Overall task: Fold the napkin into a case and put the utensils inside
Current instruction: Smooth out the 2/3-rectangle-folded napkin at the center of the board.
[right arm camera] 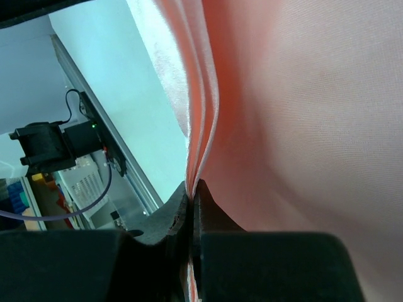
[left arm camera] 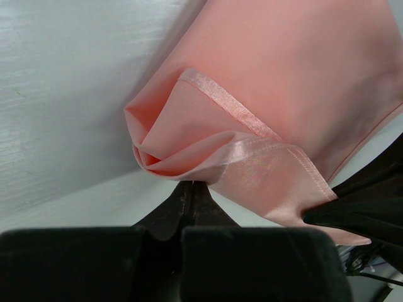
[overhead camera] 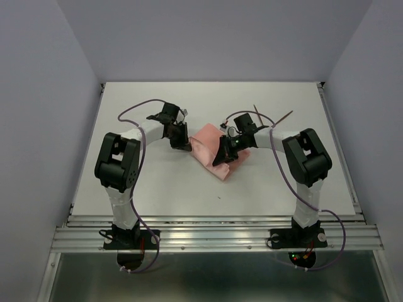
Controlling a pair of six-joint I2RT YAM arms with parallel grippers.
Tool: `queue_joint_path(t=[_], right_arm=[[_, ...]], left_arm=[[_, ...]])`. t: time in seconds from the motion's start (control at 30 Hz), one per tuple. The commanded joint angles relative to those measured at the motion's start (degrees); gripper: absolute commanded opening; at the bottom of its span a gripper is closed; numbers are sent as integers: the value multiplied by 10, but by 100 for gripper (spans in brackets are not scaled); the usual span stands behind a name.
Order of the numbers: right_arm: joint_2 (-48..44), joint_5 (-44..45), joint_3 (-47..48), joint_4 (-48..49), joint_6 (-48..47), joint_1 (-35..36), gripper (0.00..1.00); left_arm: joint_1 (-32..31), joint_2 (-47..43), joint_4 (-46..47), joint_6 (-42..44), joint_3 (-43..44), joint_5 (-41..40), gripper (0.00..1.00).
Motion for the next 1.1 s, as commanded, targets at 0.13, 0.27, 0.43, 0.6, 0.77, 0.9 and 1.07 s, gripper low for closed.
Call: queue_joint_path(t=[0.13,0.27,0.43,0.6,0.77,0.9,1.07], right_arm=[[21,-4,34,-31,-28,-5,1],[28,-4,37,-31,-29,-5,1],[32,-5,38,-31,-29,-10,1],[29,-6,36,-31,-30,-10,1],[24,-3,36,-31,-28,-10,1],[13,20,43,-39,-31,-10,1],[10,28,76,-85,-67,-10,1]], left_arm=[[-1,-1,-7,0,46,2,0],[-1,3,-6,1,52,0,0],[-1,29,-4,1,68,2,0],[-1,49,0,-2,82,1,0],[-1,64,-1,-6,95,-7,0],[0,58,1,-8,89,-14,0],[1,43,2,-9,81,-15,0]])
